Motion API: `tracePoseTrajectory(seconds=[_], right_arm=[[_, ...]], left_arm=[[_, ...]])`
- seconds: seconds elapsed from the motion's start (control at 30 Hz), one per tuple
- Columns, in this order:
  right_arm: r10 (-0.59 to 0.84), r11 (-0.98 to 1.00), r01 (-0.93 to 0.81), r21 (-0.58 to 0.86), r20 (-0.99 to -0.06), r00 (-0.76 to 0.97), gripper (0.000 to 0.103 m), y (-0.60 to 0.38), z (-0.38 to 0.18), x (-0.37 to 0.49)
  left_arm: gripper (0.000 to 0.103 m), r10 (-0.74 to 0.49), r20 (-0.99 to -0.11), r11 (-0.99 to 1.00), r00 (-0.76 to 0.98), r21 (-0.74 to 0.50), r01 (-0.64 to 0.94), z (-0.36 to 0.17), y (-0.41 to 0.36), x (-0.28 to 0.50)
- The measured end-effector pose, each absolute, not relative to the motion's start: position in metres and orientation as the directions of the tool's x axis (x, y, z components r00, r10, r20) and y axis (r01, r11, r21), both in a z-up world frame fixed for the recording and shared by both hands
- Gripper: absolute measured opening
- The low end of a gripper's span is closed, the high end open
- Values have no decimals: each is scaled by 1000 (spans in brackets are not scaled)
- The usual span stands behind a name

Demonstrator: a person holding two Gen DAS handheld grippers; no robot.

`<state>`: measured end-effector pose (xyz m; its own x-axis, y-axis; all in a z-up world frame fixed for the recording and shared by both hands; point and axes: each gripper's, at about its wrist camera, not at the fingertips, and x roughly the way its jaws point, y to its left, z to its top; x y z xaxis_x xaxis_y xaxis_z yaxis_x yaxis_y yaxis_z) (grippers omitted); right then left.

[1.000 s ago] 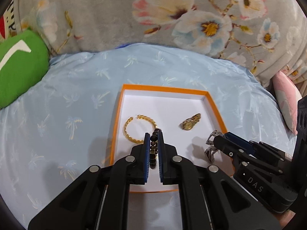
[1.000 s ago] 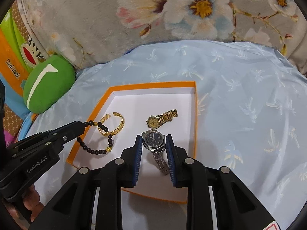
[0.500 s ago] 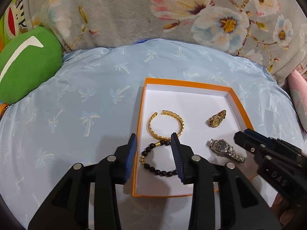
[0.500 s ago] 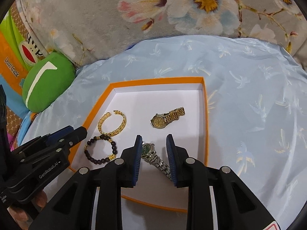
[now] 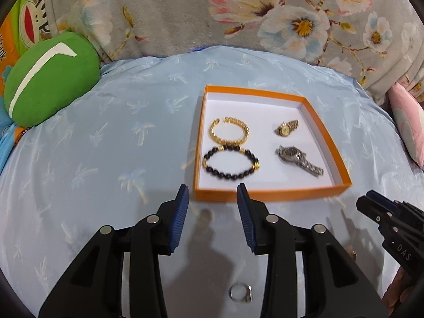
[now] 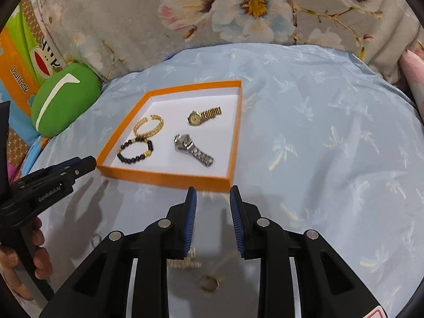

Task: Organize jewelry
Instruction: 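Move both open grippers back toward the pearl bracelet and rings, then grasp the pearl bracelet with the right gripper while the left gripper grasps the silver ring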

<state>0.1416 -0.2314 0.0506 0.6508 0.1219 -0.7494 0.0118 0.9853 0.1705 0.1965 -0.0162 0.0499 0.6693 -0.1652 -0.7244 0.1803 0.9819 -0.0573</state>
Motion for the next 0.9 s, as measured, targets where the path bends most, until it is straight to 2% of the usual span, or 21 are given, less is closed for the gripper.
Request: tracePoseTrajectory(seconds=[0.2,0.27,0.47,0.6,0.63,0.87,0.9], right_arm=[[146,989,-82,122,-762,631,26,-226,42,111],[152,988,-118,100,-761,631,26,-221,40,105],[201,976,-194,101,-767,609,26,-207,32,104],[218,967,-236,92,-776,592,40,-198,26,109],[218,966,-242,87,-778,590,41,-197,24,111],[249,961,-249,125,-784,568,41,-197,17,122],[254,959,-252,129,-783,567,37,-197,17,121]], left_arm=[[39,-171,-745,979,645,-56,195,43,-13,164],[45,-176,-750,978,638,-63,197,40,-11,155],[46,-172,-765,979,621,-62,195,32,-9,138],[46,-181,-772,978,610,-75,195,29,-8,132],[46,-182,-774,978,607,-75,197,28,-8,130],[46,-185,-789,977,586,-80,200,19,-4,124],[46,-184,-790,977,584,-81,199,18,-3,123]])
